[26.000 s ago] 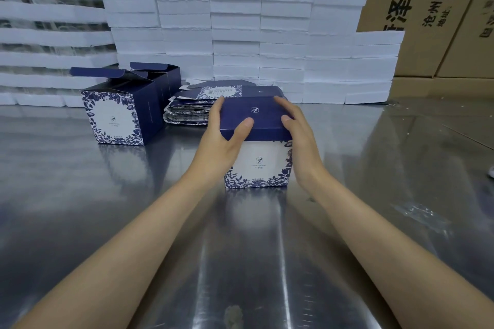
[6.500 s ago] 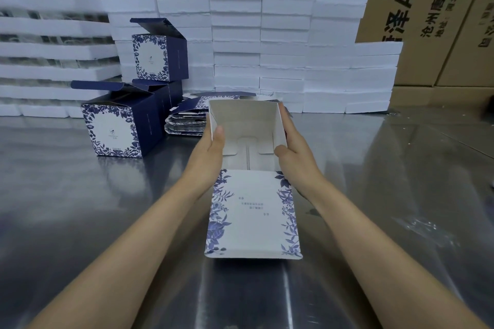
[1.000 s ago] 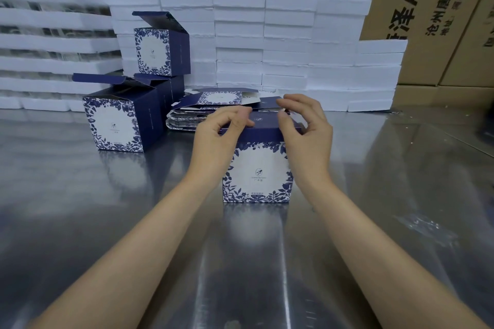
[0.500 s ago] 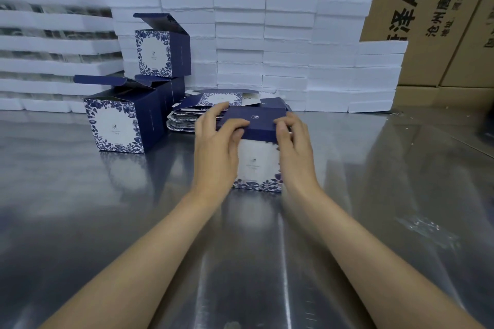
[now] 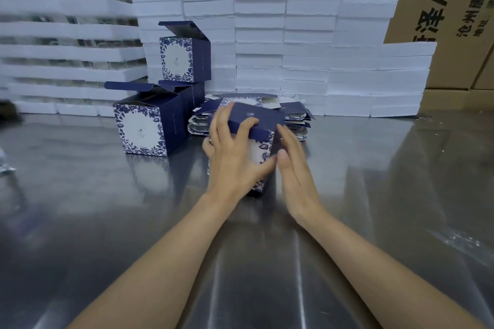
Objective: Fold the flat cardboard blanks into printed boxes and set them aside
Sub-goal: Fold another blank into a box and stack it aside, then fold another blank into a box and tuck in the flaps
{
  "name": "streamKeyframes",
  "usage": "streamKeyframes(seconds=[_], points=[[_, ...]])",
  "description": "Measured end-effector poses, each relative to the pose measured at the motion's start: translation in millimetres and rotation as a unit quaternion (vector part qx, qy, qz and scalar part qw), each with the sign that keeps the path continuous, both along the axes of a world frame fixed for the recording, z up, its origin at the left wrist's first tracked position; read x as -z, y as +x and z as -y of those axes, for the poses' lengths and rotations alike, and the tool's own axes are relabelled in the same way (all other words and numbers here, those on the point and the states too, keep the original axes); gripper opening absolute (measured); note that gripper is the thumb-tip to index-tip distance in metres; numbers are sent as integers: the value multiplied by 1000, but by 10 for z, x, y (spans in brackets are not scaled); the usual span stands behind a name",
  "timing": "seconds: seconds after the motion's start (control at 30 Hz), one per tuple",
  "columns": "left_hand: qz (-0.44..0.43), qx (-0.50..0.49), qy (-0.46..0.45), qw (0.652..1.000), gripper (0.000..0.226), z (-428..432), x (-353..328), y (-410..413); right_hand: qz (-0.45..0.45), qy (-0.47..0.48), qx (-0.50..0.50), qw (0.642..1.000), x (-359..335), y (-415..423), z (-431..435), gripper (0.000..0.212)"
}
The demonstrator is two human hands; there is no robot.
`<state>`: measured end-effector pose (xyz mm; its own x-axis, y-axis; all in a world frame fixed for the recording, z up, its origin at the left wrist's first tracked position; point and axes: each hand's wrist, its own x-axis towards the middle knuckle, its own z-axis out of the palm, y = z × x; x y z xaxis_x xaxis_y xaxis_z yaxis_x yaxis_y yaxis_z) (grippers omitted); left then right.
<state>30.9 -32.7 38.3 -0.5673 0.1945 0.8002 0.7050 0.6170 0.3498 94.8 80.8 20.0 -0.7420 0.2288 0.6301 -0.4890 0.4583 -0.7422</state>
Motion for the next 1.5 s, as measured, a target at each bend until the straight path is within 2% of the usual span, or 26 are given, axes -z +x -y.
streamKeyframes(seconds=[0.07, 0.13, 0.2, 0.27, 0.4, 0.5, 0.63, 0.77, 0.83, 0.93, 1.0, 1.07, 1.13, 1.2, 1.23, 1.33, 1.4, 1.5], points=[[-96, -28, 62, 993, 66, 152, -196, -109, 20, 53, -1, 998, 75, -55, 4, 41], [-175, -62, 150, 971, 64, 313, -525, -288, 43, 136, 3, 990, 123, -117, -10, 45], [-189, -112, 172, 960, 66, 484, -932, -578, 61, 201, 4, 978, 165, -171, -5, 46], [-115, -162, 130, 971, 70, 647, -1301, -960, 67, 229, 8, 971, 204, -208, 2, 44], [32, -170, 11, 985, 63, 841, -1631, -1721, 67, 234, 17, 970, 205, -231, 4, 40], [72, -201, -71, 974, 59, 913, -1564, -2109, 75, 225, 8, 971, 185, -229, 3, 37], [95, -203, -87, 971, 57, 861, -1409, -2411, 84, 219, -10, 972, 165, -254, 4, 36], [141, -231, -103, 957, 80, 731, -1369, -2562, 88, 224, -11, 971, 182, -277, -22, 35], [165, -250, -123, 946, 93, 708, -1378, -2568, 92, 225, -8, 970, 183, -288, -18, 34], [193, -234, -144, 942, 96, 700, -1440, -2465, 94, 229, -3, 969, 197, -291, -15, 33], [172, -237, -109, 950, 88, 634, -1457, -2288, 101, 221, 7, 970, 203, -292, -16, 33], [98, -229, -53, 967, 75, 431, -1354, -1971, 101, 225, 25, 969, 191, -330, -28, 33], [73, -108, 23, 991, 66, 130, -1061, -1533, 115, 240, 46, 963, 140, -427, -42, 29], [128, 9, 70, 989, 56, -112, -605, -1027, 147, 262, 67, 952, 64, -564, -50, 22], [153, 32, 88, 984, 48, -168, -365, -807, 164, 274, 81, 944, 40, -629, -44, 19], [245, -9, 98, 965, 25, -192, 159, -448, 164, 299, 116, 933, 23, -712, -36, 17], [303, -37, 73, 949, 23, -147, 268, -405, 127, 269, 112, 948, 54, -692, -59, 19], [289, -11, 5, 957, 22, -136, 260, -408, 96, 255, 138, 952, 80, -694, -111, 20]])
